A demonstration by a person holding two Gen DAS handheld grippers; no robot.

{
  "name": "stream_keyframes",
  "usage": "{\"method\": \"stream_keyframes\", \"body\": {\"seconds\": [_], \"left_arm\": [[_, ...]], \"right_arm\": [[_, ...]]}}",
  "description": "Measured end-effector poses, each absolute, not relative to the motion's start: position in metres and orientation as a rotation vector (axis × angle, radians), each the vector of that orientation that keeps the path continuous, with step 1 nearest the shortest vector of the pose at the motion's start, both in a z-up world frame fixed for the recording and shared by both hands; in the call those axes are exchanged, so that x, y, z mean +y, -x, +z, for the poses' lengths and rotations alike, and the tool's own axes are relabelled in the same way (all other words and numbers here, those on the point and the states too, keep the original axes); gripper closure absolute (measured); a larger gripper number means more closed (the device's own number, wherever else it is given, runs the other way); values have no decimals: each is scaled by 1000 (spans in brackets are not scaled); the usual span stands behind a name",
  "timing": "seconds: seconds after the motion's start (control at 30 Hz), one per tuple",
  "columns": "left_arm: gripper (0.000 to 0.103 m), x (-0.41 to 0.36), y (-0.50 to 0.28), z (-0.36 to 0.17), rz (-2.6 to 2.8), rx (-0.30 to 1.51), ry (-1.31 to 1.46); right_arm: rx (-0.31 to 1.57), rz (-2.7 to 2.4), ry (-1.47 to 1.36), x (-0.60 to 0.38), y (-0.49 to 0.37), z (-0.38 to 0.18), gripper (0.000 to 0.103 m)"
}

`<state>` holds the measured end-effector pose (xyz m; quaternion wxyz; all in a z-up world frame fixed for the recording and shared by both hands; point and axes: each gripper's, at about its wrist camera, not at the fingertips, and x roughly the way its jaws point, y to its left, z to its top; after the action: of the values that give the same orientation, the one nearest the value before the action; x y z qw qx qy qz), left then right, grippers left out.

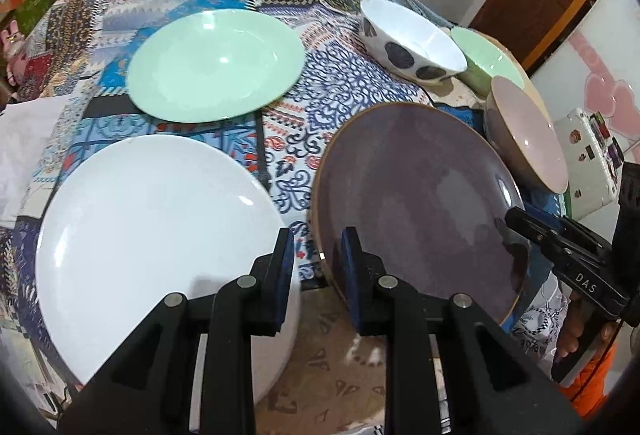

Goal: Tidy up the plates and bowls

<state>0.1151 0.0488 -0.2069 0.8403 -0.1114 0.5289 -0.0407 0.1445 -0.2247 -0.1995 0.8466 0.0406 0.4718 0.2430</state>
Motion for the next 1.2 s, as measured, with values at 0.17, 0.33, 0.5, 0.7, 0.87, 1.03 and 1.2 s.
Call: {"method": "stream_keyframes", "body": {"seconds": [0.17, 0.33, 0.5, 0.7, 0.87, 1.03, 1.2], "left_arm": [[75, 61, -96, -187, -47, 1048, 214], [64, 82, -75, -168, -8, 985, 232], [51, 106, -55, -153, 49, 924, 238], [41, 137, -36, -153, 124, 910, 258], [39, 165, -23, -165, 169, 950, 301], [39, 189, -12, -183, 222, 988, 332], [39, 201, -6, -199, 244, 1021, 352]], "right_arm": [[954, 543, -96, -220, -138, -184, 72], [908, 588, -76, -200, -132, -169, 67], [889, 644, -52, -172, -130, -163, 59], [896, 716, 2, -135, -132, -164, 52], [910, 759, 47, -104, -139, -169, 52], [941, 799, 104, -77, -145, -176, 52], [981, 830, 173, -53, -152, -184, 52]]}}
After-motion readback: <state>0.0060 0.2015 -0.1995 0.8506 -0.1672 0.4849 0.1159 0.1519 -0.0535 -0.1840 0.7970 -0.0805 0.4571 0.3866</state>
